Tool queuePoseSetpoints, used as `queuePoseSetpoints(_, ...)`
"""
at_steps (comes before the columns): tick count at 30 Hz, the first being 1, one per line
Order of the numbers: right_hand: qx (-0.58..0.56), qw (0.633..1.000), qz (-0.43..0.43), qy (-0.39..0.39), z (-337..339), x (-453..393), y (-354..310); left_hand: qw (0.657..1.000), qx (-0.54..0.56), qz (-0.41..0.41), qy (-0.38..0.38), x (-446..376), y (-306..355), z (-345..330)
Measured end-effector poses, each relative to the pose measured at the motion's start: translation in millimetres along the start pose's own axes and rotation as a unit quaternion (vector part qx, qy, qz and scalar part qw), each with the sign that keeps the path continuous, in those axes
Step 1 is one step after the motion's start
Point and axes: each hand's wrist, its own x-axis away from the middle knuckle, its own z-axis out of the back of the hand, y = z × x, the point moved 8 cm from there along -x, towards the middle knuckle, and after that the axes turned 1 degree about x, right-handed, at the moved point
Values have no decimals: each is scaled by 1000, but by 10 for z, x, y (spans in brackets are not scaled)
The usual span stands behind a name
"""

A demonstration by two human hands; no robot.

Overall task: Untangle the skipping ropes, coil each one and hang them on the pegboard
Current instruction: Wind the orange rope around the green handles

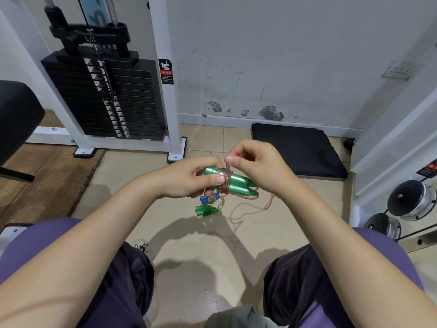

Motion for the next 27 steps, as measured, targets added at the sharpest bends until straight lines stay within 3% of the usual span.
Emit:
queuePoseSetpoints(4,-117,991,-36,-47,-91,-8,119,1000,11,11,17,11,-51,-39)
queuePoseSetpoints(9,-130,990,-46,-38,-94,-19,175,998,32,-3,49,13,-38,16)
queuePoseSetpoints(12,-180,982,-52,-23,-80,-25,174,992,67,-17,105,17,-17,122)
queuePoseSetpoints(17,-317,939,-109,-82,-250,17,217,965,135,-51,217,49,18,349)
queuePoseSetpoints(23,-170,976,-88,-107,-558,127,163,905,166,-41,390,176,-147,750)
queuePoseSetpoints(27,-24,994,-19,-103,-519,135,-26,903,3,-2,431,189,-201,779)
